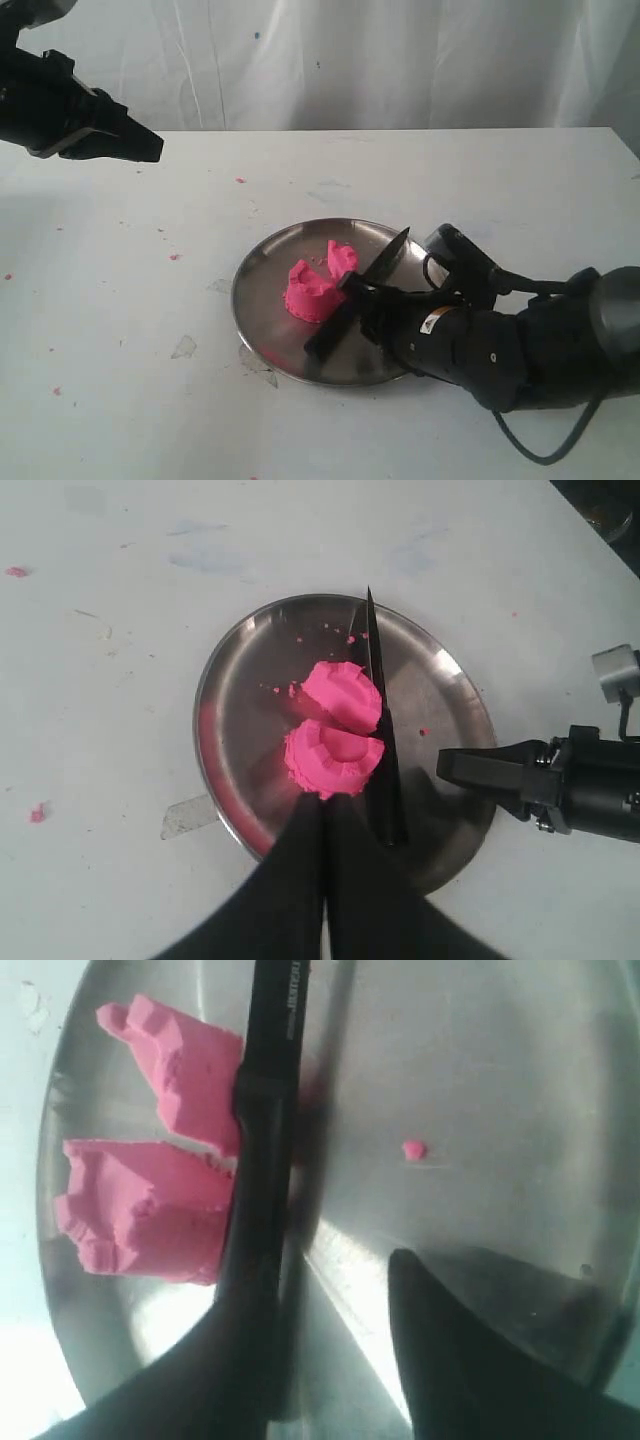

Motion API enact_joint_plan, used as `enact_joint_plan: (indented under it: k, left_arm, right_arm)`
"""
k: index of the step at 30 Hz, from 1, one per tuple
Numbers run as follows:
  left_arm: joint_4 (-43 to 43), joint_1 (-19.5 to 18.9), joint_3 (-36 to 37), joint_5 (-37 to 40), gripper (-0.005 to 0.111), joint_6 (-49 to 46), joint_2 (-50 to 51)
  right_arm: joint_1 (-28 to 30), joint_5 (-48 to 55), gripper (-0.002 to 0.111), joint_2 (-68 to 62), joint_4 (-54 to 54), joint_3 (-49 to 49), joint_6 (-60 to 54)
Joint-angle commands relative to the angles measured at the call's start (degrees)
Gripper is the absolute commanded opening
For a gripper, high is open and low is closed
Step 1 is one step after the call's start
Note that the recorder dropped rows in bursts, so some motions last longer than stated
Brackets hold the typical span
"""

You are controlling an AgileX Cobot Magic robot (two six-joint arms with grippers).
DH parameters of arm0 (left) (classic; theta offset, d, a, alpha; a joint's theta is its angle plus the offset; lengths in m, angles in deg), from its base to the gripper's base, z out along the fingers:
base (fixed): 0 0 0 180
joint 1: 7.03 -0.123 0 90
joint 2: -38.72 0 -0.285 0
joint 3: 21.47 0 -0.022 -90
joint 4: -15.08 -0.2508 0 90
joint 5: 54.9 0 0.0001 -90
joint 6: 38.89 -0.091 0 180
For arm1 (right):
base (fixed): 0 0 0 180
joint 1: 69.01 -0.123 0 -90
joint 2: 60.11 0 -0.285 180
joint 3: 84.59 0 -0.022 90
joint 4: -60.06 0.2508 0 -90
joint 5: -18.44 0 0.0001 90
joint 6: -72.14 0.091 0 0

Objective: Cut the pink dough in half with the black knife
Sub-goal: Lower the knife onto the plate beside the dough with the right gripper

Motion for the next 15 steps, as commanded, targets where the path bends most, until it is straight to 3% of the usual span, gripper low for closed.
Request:
enact_joint_plan:
  k: [1, 8, 11, 15]
  left_arm:
    - [0.8, -0.1, 0.4, 0.5, 0.000, 0.0, -0.6]
    - [0.8, -0.1, 0.4, 0.4, 0.000, 0.0, -0.6]
    - [0.8, -0.1, 0.4, 0.4, 0.000, 0.0, -0.6]
    - [0.8, -0.1, 0.4, 0.4, 0.000, 0.0, -0.6]
  right_arm:
    - [0.5, -2.7, 0.035, 5.1, -0.2, 2.1, -2.5]
    - [0.5, -5.2, 0.033, 17.4, -0.7, 7.6, -7.7]
    - [-0.1, -5.2, 0.025, 23.2, -2.6, 9.4, -14.6]
    - [-2.8, -4.5, 0.005, 31.5, -7.9, 10.2, -22.0]
